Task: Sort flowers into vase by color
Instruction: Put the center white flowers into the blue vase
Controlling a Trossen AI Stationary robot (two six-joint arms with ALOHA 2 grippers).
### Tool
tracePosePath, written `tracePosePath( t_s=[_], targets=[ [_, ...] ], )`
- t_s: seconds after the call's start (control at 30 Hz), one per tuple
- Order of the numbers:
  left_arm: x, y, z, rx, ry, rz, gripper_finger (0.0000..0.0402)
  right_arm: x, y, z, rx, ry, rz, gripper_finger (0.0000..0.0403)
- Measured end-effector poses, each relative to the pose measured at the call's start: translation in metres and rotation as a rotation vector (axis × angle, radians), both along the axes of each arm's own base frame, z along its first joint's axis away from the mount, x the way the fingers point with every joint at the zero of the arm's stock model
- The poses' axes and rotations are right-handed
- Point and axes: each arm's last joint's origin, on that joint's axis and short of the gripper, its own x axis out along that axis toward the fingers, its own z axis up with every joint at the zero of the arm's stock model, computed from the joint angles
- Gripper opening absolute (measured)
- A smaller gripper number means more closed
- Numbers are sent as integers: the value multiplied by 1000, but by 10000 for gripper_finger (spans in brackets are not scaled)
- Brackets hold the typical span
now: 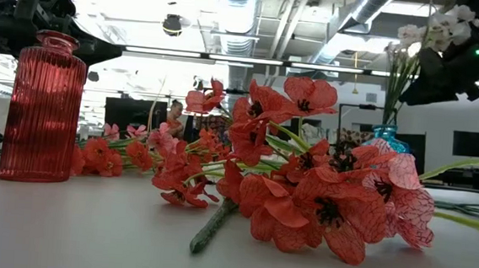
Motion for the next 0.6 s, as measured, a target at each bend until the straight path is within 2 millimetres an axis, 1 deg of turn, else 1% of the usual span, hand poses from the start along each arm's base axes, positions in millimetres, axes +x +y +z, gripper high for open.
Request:
tracePosePath(
  t_s=[0.2,0.37,0.47,0.6],
  targets=[
    [0,0,0,0,1,0,0,1,0,1,0,-20,4,139],
    [0,0,0,0,0,0,0,4,-2,7,-22,-78,5,108],
    [0,0,0,0,-1,0,0,6,-2,9,-35,-101,4,83],
    [0,0,0,0,0,0,0,7,-5,8,-31,-86,-12,41]
  ],
)
